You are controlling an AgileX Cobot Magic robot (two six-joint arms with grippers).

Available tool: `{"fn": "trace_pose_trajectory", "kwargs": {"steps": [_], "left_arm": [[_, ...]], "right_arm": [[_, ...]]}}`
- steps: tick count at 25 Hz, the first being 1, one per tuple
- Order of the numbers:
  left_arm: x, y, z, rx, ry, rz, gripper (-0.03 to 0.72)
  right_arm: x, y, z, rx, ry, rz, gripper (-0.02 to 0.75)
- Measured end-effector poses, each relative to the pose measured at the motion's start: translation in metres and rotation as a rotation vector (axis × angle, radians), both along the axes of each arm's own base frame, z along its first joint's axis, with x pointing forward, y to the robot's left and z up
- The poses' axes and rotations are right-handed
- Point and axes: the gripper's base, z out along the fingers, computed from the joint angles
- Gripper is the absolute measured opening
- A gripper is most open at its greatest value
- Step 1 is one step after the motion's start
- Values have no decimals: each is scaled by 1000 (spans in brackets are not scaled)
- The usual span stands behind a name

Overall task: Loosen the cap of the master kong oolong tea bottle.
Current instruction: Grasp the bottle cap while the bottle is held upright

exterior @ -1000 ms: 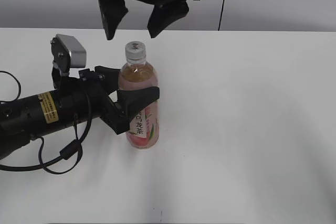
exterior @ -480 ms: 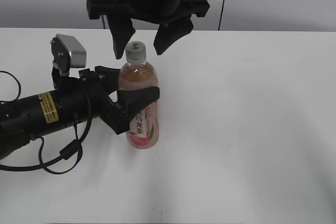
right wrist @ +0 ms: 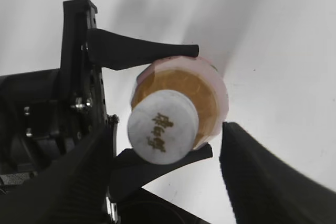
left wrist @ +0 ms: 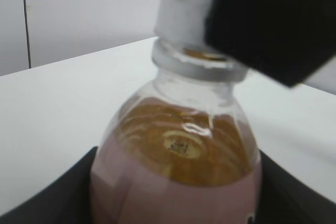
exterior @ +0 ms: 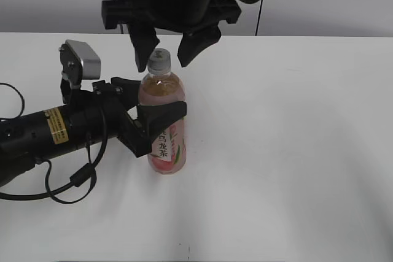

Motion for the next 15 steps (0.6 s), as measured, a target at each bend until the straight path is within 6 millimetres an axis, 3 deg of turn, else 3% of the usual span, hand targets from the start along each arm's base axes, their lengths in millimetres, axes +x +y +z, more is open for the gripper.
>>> {"fn": "trace_pose_trajectory", "kwargs": {"steps": [5,11,15], "left_arm": [[0,0,0,0,0,0,468],[0,0,0,0,0,0,468],[0,0,0,0,0,-1,468]], "right_arm": [[1,1,6,14,-18,1,448],[4,5,-5,2,2,12,440],[5,6,-9,-4,11,15,370]]}}
